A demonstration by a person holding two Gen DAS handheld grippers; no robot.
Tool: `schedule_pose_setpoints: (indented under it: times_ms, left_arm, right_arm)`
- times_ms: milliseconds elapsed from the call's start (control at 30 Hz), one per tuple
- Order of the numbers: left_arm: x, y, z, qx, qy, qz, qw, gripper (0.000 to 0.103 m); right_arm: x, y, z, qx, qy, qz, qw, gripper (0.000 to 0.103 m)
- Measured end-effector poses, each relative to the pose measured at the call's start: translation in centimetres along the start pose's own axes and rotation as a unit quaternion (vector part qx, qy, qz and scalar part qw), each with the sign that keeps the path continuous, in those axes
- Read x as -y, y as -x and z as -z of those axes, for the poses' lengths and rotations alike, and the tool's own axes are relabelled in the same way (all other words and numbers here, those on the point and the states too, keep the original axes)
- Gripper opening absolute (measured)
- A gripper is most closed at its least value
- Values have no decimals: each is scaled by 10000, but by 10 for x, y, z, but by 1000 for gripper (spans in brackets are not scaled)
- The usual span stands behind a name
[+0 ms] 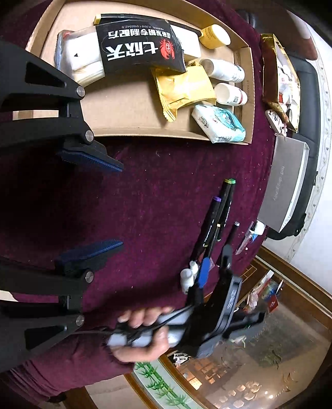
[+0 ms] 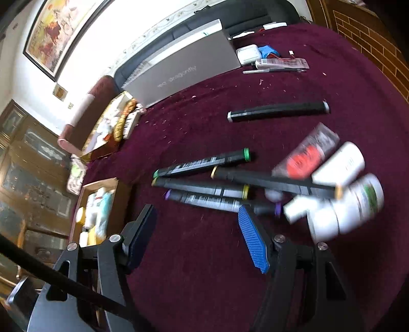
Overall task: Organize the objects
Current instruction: 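Grasp the purple-capped marker with the left tool while the right tool grasps a yellow-capped marker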
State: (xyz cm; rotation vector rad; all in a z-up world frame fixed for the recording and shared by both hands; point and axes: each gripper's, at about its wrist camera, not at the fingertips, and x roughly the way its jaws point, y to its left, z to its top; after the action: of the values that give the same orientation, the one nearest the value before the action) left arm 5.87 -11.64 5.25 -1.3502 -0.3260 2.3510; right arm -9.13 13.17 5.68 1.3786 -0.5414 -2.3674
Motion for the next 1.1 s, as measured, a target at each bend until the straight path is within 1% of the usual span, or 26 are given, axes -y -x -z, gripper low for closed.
schedule_pose_setpoints:
  times_ms: [67,133,167,200,233,267,333,367,400,467,533,567,600,700,767,833,900,933,967,1000,1033,1067,1100]
  left_arm:
    - [0,0,-1,17,-15,-30,10000,47]
    - [-2,0,-4,30,16,-35,10000,47]
    - [-5,-1,-4,28,38,-12,10000,47]
    - [-6,-2,-5,25,48,4,10000,47]
    - [-7,-3,-5,25,51,8,10000,47]
    - [-8,-5,-6,22,61,5,10000,47]
    - [-9,-11,-9,-37,108,22,9999,47]
    - [-9,-13,-9,-54,109,32,9999,47]
    - [-7,-16,-10,-75,88,24,9999,47]
    - [-1,-21,-13,-90,4,-55,9999,47]
    - [4,-27,-17,-72,-103,-145,9998,47]
    - [7,-32,-20,-39,-198,-265,9994,47]
    - [12,-37,-24,-7,-326,-469,9984,47]
    - [20,-57,-39,53,-728,-1030,9920,47]
    - [23,-74,-48,76,-972,-1547,9831,47]
    - [23,-88,-54,-2,-1109,-1774,9779,47]
    - [25,-106,-58,-191,-1165,-1994,9728,48]
    - [27,-112,-59,-205,-1196,-2042,9714,47]
    - [29,-112,-60,-141,-1217,-2102,9700,48]
    - [33,-113,-61,-185,-1239,-2178,9679,46]
    - [34,-114,-63,-223,-1206,-2148,9689,41]
    - [35,-113,-63,-292,-1150,-1888,9748,19]
    - [37,-111,-62,-323,-1149,-1764,9771,11]
  right_arm:
    - [3,-18,-10,-113,-15,99,9999,66]
    - [8,-34,-13,-252,-68,182,9995,68]
    - [10,-38,-11,-359,-138,119,9992,68]
    - [13,-43,-4,-606,-314,-285,9973,68]
    - [12,-42,3,-715,-439,-634,9945,68]
    - [11,-43,9,-828,-491,-855,9917,68]
    - [3,-46,25,-1294,-542,-1570,9776,68]
    - [-1,-43,31,-1435,-490,-1852,9709,68]
    - [-4,-36,34,-1359,-411,-1876,9719,68]
    - [-2,-15,34,-869,-305,-1604,9827,68]
    - [6,1,33,-421,-316,-1386,9889,68]
    - [11,7,34,-253,-358,-1355,9898,68]
    - [15,10,36,-164,-409,-1373,9895,68]
    - [24,12,42,-74,-494,-1394,9890,68]
    - [28,12,49,-54,-482,-1388,9891,68]
    - [33,10,50,-47,-522,-1467,9878,68]
    - [36,10,50,-40,-552,-1502,9871,68]
    - [38,10,48,-32,-567,-1538,9865,68]
    - [39,12,47,-28,-568,-1562,9861,68]
    - [39,13,44,-22,-553,-1571,9860,68]
    - [38,13,41,-19,-532,-1557,9864,68]
    - [35,14,36,-26,-488,-1541,9868,68]
    - [32,13,32,-38,-439,-1531,9872,68]
